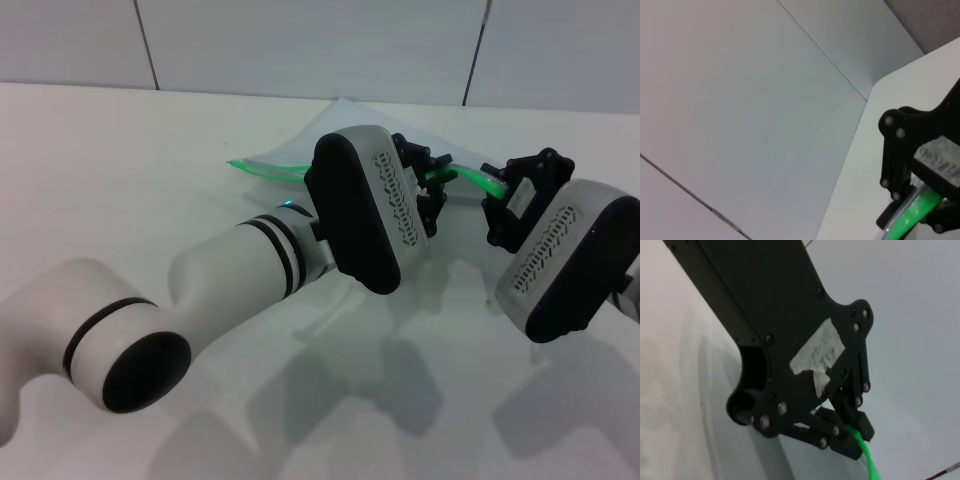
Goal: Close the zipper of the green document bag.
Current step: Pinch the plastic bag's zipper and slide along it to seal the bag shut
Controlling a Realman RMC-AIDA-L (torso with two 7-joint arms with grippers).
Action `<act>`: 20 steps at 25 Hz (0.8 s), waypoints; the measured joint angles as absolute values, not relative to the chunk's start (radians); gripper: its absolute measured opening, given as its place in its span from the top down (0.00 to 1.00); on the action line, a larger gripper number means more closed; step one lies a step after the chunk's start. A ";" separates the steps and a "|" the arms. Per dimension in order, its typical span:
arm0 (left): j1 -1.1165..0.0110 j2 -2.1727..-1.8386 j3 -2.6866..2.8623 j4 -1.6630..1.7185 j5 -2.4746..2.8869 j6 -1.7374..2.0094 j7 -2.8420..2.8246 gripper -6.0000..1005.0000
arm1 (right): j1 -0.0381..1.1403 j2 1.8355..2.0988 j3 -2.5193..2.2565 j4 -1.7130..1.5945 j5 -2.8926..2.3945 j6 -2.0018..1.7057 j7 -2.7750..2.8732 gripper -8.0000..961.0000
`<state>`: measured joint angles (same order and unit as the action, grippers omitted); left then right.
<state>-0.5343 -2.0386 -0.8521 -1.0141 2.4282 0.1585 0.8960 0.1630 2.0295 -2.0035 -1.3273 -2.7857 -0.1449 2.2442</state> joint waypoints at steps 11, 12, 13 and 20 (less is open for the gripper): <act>-0.548 -2.036 -0.857 -0.975 2.365 0.170 0.893 0.91 | 0.157 2.029 -1.998 -1.336 -2.786 -0.142 2.244 0.94; -0.549 -2.036 -0.857 -0.969 2.365 0.171 0.893 0.91 | 0.156 2.029 -1.997 -1.336 -2.786 -0.142 2.244 0.94; -0.550 -2.037 -0.858 -0.963 2.364 0.171 0.893 0.91 | 0.156 2.029 -1.997 -1.336 -2.786 -0.142 2.244 0.94; -0.560 -2.036 -0.859 -0.921 2.315 0.180 0.893 0.91 | 0.145 2.029 -1.983 -1.345 -2.786 -0.141 2.245 0.92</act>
